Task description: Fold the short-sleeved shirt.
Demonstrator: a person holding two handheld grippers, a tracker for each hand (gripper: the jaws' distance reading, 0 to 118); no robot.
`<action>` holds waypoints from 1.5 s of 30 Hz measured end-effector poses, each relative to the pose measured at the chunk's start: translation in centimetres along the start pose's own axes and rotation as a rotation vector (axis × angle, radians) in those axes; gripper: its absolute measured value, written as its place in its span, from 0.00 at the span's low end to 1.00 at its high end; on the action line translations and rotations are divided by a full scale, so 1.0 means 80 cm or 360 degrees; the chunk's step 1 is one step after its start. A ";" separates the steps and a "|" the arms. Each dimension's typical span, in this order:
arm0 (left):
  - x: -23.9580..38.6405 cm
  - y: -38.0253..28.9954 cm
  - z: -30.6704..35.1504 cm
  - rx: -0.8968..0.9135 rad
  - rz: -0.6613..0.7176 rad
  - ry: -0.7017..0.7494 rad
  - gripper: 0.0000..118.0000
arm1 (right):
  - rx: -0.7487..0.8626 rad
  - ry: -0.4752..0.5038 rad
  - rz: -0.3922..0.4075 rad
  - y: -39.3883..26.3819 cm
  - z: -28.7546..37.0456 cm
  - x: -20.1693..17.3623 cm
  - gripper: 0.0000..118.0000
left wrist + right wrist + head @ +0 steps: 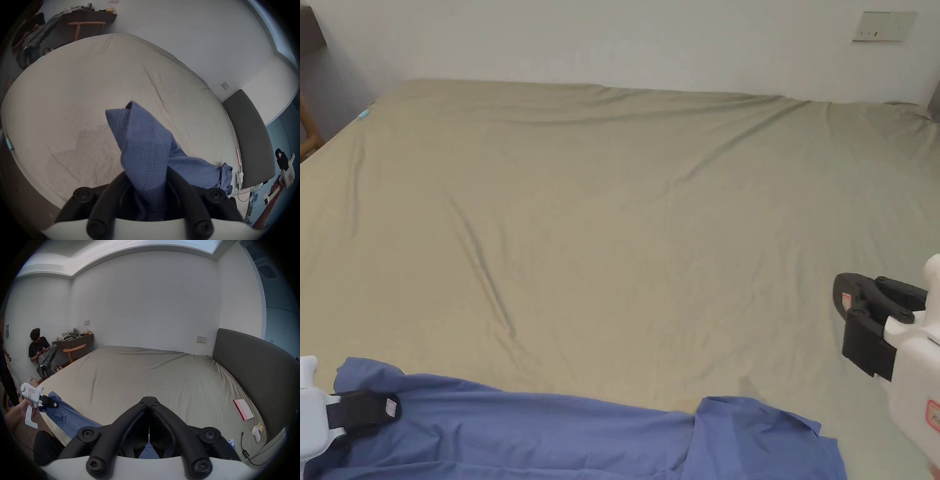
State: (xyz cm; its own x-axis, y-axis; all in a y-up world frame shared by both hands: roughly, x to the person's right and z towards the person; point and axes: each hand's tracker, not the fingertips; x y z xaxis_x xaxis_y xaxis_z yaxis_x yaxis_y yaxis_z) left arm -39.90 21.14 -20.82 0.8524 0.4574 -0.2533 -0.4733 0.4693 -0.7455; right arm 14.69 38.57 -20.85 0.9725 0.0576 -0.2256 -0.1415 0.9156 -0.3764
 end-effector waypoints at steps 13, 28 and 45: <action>0.170 -0.048 -0.074 -0.0259 -0.0175 -0.0284 0.07 | 0.0014 0.0003 -0.0042 -0.014 0.009 0.020 0.01; 0.225 -0.119 -0.206 -0.0452 -0.0086 -0.0086 0.24 | -0.0018 -0.0031 -0.0145 -0.038 0.013 0.069 0.01; 0.206 -0.061 -0.080 -0.0002 -0.0377 -0.0228 0.00 | 0.0006 -0.0018 -0.0163 -0.033 0.013 0.061 0.01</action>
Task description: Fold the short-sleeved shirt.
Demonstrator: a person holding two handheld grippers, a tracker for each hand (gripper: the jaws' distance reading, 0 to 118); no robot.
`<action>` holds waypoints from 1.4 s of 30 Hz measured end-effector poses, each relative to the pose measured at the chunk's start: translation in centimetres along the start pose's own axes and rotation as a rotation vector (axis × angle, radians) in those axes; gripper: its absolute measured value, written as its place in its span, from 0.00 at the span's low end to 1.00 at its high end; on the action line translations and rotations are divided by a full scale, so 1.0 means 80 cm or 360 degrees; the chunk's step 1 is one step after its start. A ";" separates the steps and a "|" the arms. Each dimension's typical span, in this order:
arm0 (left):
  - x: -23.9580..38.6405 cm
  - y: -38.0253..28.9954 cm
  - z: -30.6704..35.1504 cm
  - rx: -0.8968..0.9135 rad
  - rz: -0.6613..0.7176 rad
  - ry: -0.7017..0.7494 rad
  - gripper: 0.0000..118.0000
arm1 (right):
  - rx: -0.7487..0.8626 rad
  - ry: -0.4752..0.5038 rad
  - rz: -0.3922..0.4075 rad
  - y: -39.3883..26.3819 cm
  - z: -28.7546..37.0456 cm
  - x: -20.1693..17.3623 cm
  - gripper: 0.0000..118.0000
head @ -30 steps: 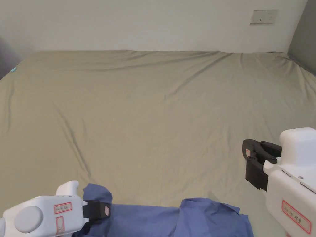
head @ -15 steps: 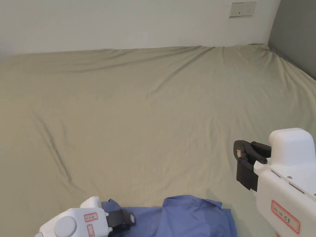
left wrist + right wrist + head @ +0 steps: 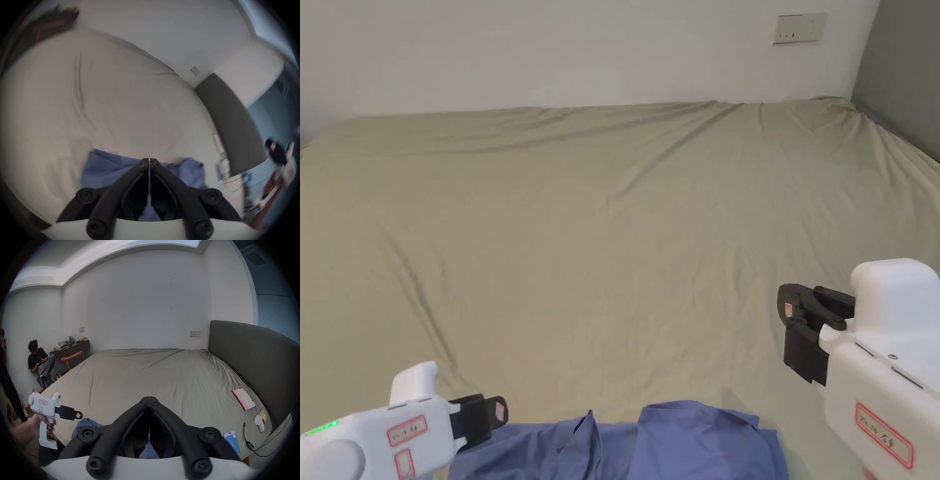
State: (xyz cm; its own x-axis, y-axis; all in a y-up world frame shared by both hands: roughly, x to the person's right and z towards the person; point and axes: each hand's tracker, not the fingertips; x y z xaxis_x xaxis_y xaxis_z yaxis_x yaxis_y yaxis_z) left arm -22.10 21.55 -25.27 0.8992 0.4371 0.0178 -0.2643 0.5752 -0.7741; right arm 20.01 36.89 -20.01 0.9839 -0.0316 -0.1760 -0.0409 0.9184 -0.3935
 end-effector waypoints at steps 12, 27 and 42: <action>0.060 -0.125 -0.079 -0.0309 -0.0488 0.0172 0.00 | -0.0025 0.0046 0.0059 0.000 0.003 -0.029 0.01; 0.131 -0.133 -0.117 -0.0356 -0.0433 -0.0200 0.00 | -0.0088 0.0032 0.0112 -0.003 -0.010 -0.035 0.01; -0.093 -0.044 -0.014 -0.0086 0.0302 -0.0369 0.98 | -0.0076 0.0060 0.0149 0.012 -0.020 -0.044 0.01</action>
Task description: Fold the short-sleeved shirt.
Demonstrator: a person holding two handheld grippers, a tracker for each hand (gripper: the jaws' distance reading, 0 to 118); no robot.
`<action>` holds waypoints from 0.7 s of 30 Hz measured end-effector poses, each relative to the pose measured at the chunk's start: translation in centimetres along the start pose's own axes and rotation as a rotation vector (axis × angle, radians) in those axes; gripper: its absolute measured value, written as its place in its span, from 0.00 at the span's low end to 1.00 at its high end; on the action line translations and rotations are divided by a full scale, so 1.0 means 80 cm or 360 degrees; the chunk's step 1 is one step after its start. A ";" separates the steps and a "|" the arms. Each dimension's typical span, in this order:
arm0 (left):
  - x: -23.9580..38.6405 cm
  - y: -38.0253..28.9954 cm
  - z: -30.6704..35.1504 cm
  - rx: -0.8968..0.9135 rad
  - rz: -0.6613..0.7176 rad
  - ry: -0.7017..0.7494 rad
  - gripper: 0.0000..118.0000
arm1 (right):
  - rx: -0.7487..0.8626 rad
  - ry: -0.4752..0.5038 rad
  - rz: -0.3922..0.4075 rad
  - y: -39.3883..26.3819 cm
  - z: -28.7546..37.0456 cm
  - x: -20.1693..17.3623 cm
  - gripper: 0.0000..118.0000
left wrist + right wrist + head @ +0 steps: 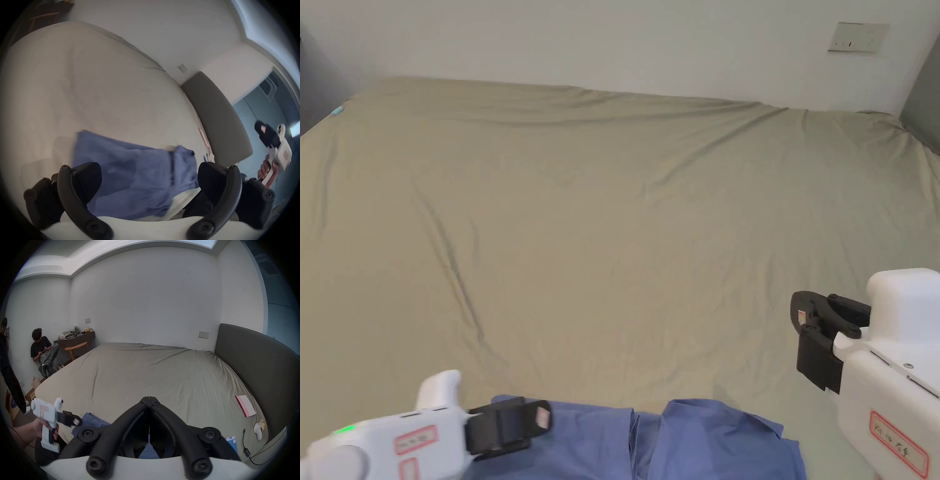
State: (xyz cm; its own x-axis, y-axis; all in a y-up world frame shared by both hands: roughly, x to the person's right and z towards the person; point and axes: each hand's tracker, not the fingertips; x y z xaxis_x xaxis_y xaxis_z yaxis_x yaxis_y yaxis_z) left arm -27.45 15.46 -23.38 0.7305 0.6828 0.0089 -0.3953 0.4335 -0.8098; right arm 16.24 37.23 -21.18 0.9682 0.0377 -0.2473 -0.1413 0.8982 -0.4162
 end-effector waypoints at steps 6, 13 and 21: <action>-0.097 0.003 0.009 -0.0116 0.0362 -0.0042 0.98 | -0.0034 0.0028 0.0036 -0.002 -0.006 -0.010 0.01; -0.093 -0.018 -0.042 -0.0136 0.0636 -0.0496 0.93 | -0.0054 0.0043 0.0055 -0.002 -0.013 -0.021 0.01; -0.047 -0.018 -0.078 -0.0261 0.0229 0.0155 0.13 | -0.0068 0.0074 0.0092 0.000 -0.013 -0.030 0.01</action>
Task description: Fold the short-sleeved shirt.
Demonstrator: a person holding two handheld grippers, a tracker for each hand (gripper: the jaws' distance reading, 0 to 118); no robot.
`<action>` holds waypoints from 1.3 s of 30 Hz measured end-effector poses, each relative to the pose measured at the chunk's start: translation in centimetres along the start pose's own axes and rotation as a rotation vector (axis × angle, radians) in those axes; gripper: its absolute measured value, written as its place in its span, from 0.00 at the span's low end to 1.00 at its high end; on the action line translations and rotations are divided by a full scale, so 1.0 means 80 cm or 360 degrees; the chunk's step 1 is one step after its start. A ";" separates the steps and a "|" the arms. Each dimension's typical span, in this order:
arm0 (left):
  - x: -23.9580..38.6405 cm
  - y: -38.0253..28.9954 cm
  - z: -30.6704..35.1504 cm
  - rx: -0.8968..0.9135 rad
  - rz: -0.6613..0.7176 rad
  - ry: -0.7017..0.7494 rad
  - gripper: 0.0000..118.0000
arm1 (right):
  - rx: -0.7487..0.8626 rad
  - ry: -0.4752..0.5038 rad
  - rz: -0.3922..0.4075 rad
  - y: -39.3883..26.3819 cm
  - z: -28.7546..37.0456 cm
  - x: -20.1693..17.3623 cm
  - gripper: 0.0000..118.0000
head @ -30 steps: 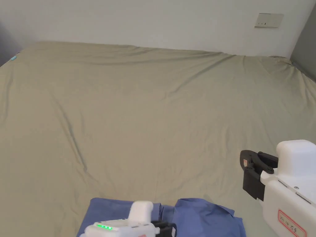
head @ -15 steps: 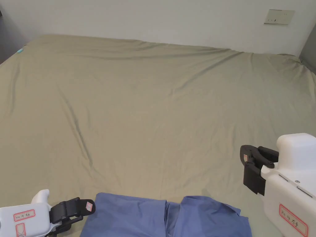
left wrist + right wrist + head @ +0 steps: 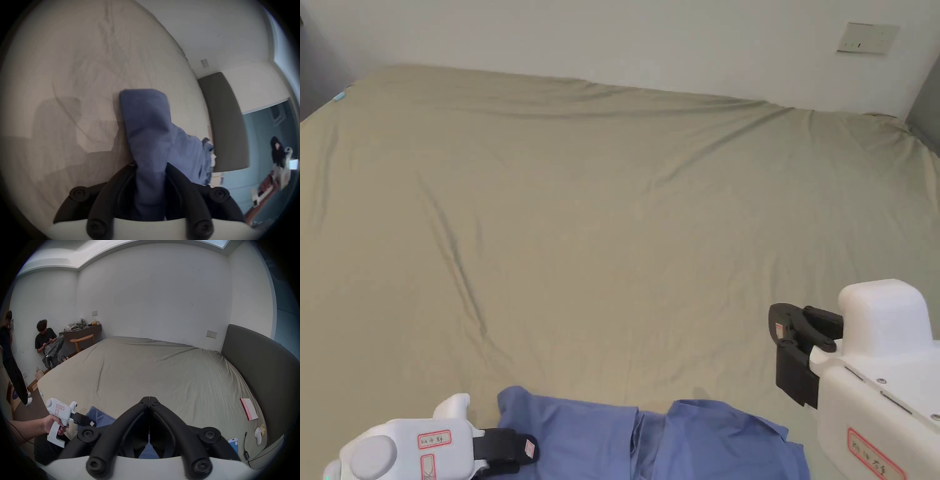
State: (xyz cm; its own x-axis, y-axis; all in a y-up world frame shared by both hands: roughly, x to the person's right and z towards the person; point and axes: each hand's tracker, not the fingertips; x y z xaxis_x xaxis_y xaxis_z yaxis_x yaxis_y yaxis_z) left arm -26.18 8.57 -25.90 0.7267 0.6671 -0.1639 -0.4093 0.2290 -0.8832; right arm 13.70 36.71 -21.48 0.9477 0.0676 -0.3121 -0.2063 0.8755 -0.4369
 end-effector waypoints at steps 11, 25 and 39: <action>0.025 0.003 0.069 0.0205 -0.0271 0.0279 0.13 | 0.0016 0.0016 -0.0012 -0.001 0.004 -0.006 0.01; 0.085 0.037 0.226 0.0496 -0.0373 0.0753 0.13 | 0.0042 0.0055 -0.0037 -0.003 0.008 -0.013 0.01; 0.209 -0.020 0.034 0.0134 -0.0668 0.0562 0.14 | 0.0036 0.0011 -0.0099 -0.020 0.017 0.014 0.01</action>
State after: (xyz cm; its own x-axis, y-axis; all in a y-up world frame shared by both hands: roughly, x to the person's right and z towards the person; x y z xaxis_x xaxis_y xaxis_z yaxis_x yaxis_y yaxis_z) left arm -14.89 21.28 -26.04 0.9718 0.2315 0.0443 -0.0770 0.4893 -0.8687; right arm 15.43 36.06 -19.96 0.9567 0.0097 -0.2909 -0.1417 0.8885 -0.4364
